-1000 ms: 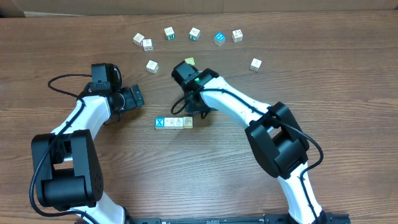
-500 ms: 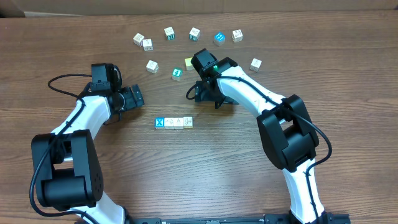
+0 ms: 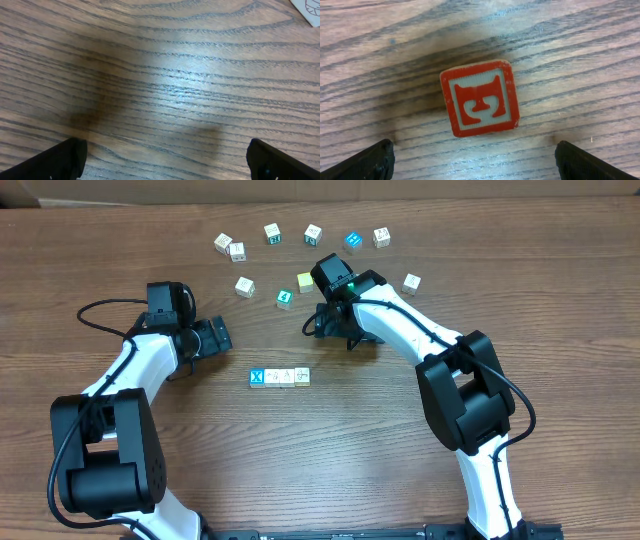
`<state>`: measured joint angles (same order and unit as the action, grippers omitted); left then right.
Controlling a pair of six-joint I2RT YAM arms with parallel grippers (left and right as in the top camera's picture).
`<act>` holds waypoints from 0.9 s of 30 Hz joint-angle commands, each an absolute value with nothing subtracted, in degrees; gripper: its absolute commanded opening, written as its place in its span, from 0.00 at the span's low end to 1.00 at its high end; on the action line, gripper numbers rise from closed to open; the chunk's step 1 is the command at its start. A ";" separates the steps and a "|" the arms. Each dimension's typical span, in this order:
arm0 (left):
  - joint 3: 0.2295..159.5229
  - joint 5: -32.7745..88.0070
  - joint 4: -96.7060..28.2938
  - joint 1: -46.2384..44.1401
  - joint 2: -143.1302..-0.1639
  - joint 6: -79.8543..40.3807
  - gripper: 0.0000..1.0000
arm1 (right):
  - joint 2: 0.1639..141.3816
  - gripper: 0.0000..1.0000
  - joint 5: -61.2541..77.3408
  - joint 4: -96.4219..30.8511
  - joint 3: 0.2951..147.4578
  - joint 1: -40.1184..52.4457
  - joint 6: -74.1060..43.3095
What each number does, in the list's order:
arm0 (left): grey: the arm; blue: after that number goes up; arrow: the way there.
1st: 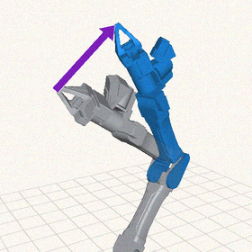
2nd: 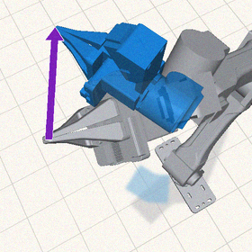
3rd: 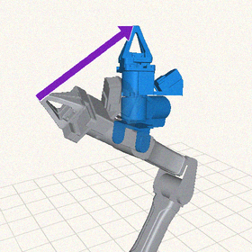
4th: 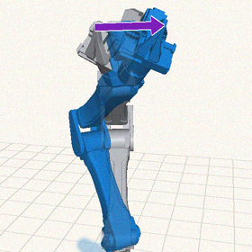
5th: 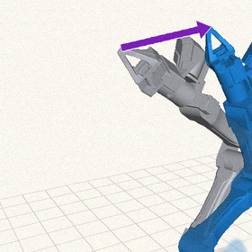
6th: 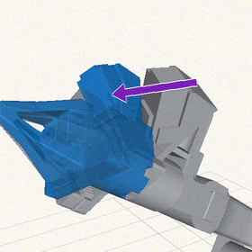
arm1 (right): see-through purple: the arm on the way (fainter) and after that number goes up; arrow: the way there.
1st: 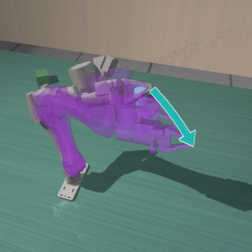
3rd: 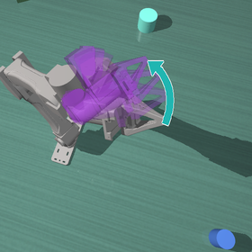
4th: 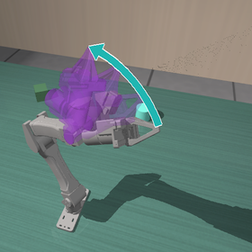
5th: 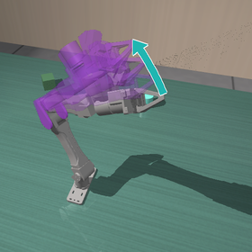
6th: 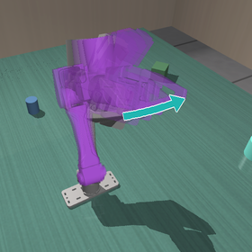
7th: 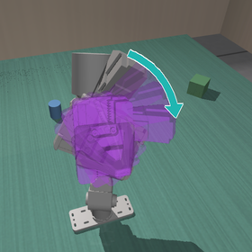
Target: Form a horizontal line
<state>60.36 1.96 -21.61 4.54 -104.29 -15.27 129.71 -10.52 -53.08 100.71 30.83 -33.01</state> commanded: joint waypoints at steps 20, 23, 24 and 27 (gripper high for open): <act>60.12 2.39 -21.61 4.49 -105.01 -15.86 0.99 | 129.93 1.00 -11.11 -50.83 100.44 30.65 -32.99; 60.12 2.39 -21.61 4.49 -105.01 -15.84 1.00 | 129.93 1.00 -11.09 -50.83 100.44 30.65 -32.99; 60.12 2.39 -21.61 4.49 -105.01 -15.84 1.00 | 129.93 1.00 -11.09 -50.81 100.44 30.65 -32.99; 60.14 2.39 -21.63 4.49 -105.01 -15.84 1.00 | 129.93 1.00 -11.09 -50.81 100.44 30.65 -32.99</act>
